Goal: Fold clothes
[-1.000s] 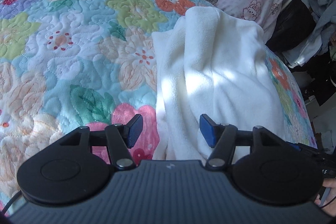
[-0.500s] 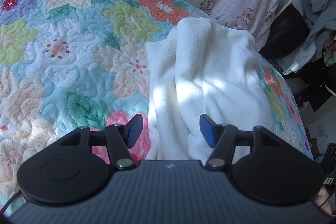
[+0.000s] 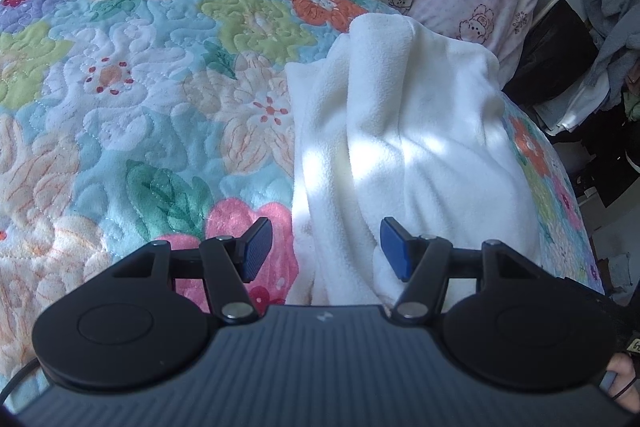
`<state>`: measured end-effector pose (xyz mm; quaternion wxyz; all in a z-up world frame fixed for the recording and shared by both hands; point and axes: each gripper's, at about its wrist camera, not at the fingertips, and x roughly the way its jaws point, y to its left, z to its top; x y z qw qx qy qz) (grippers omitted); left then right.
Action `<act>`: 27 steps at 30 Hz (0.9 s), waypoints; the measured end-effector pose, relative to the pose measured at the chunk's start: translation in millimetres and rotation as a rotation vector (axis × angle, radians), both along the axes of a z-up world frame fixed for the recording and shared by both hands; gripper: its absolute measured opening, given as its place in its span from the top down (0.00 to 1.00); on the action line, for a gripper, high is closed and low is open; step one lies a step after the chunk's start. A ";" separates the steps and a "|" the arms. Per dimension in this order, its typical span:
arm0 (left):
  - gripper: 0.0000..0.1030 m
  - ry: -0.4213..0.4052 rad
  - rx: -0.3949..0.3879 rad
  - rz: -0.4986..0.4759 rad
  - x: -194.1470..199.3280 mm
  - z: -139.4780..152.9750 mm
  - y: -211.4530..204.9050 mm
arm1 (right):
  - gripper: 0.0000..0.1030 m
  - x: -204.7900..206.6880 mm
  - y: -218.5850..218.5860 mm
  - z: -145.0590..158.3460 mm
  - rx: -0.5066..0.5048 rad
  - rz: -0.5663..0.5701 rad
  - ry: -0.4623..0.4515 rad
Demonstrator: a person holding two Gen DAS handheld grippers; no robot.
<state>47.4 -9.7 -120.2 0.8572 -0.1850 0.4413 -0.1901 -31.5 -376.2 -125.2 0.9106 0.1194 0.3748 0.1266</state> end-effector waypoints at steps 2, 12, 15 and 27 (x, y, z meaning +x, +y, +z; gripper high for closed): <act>0.43 -0.027 -0.014 -0.015 1.0 0.4 1.0 | 0.19 2.6 -3.0 -0.8 0.024 0.002 0.012; 0.39 -0.051 -0.189 -0.037 9.2 -1.1 10.8 | 0.17 15.0 -34.2 23.9 0.221 0.016 0.017; 0.36 0.015 -0.190 -0.026 16.2 -12.8 14.6 | 0.17 34.7 -51.8 25.4 0.228 -0.023 0.044; 0.28 0.233 -0.332 -0.081 77.5 -63.7 10.5 | 0.13 118.9 -69.6 -24.3 0.479 0.049 0.242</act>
